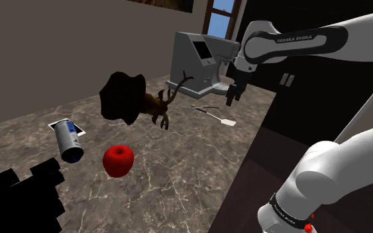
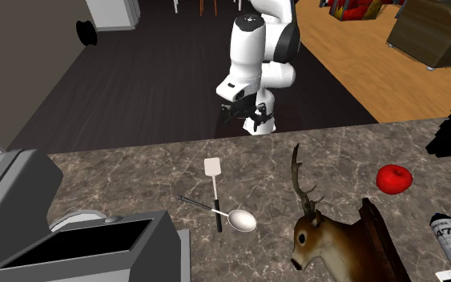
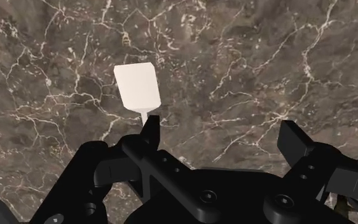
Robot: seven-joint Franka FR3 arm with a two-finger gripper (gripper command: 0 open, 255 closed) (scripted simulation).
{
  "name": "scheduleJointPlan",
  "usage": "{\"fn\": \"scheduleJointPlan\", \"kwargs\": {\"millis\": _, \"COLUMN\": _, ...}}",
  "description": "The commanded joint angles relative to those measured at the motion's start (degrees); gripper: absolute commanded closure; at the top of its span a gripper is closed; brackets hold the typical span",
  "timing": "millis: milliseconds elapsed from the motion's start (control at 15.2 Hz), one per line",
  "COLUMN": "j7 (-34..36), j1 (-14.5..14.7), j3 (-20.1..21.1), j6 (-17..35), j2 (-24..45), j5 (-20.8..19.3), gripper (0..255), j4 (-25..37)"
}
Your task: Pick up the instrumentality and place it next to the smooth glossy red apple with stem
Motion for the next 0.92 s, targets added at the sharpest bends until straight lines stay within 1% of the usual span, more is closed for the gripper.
{"fn": "scheduleJointPlan", "kwargs": {"millis": 0, "j7": -2.15, "j1": 0.24, "j3": -1.51, "j6": 3.63, "j2": 3.96, "j5": 0.29, "gripper": 0, "j4": 0.84}}
{"fn": "scheduleJointPlan", "kwargs": {"millis": 198, "j7": -5.58, "j1": 0.65, "j3": -3.66, "j6": 8.47, "j2": 9.98, "j5": 1.4, "gripper": 0, "j4": 2.57}}
{"fn": "scheduleJointPlan", "kwargs": {"millis": 396, "j7": -9.39, "j1": 1.04, "j3": -5.54, "j6": 12.78, "j2": 16.4, "j5": 3.41, "gripper": 0, "j4": 5.06}}
{"fn": "scheduleJointPlan", "kwargs": {"millis": 594, "j7": -13.6, "j1": 1.21, "j3": -6.97, "j6": 16.42, "j2": 23.12, "j5": 6.34, "gripper": 0, "j4": 8.3}}
{"fn": "scheduleJointPlan", "kwargs": {"millis": 858, "j7": -19.55, "j1": 0.7, "j3": -7.84, "j6": 20.04, "j2": 32.38, "j5": 11.34, "gripper": 0, "j4": 13.81}}
